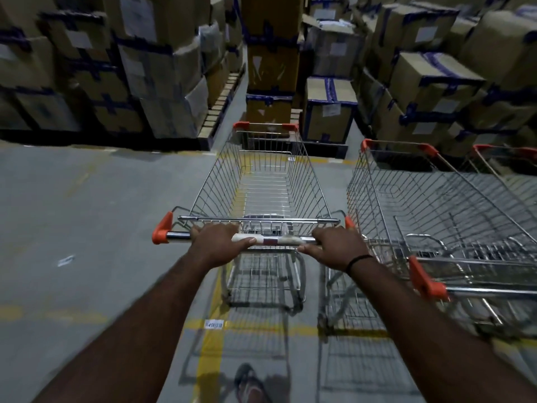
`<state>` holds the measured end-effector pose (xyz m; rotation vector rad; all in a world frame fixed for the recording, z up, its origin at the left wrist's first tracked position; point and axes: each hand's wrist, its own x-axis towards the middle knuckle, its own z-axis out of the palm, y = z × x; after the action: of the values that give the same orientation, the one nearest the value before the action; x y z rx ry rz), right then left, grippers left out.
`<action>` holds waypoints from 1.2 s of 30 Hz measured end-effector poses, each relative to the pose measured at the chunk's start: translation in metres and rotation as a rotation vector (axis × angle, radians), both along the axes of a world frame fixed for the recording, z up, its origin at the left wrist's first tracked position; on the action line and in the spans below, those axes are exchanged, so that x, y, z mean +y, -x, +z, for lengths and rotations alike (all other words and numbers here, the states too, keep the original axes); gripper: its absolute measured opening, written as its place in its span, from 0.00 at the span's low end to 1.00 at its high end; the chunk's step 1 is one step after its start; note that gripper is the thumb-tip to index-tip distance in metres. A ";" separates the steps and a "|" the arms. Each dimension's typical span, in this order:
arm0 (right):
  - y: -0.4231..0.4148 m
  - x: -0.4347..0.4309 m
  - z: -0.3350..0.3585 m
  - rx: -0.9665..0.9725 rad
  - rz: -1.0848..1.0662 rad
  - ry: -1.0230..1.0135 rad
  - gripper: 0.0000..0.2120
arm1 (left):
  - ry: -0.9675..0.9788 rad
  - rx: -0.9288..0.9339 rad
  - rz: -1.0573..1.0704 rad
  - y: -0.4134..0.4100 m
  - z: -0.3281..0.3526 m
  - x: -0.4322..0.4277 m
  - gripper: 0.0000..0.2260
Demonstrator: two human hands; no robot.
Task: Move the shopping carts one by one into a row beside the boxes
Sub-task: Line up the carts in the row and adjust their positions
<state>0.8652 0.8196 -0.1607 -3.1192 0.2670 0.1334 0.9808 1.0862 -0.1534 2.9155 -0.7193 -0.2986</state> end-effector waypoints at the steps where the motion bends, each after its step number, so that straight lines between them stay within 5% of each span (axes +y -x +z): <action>1: 0.006 -0.001 -0.001 -0.005 0.010 -0.012 0.28 | 0.007 0.003 0.005 0.008 -0.001 0.001 0.23; 6: 0.032 0.006 0.000 -0.015 0.033 -0.033 0.27 | 0.003 0.009 -0.007 0.036 -0.002 0.012 0.22; 22: 0.080 0.046 0.003 -0.028 -0.018 -0.030 0.46 | 0.004 -0.012 -0.058 0.069 -0.007 0.047 0.23; 36: 0.094 0.054 0.006 -0.020 -0.025 -0.017 0.36 | 0.077 -0.013 -0.058 0.085 -0.009 0.056 0.21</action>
<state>0.7715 0.8734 -0.1543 -3.0970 0.3033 0.1044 0.8958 1.1418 -0.1626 2.8304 -0.8002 -0.2522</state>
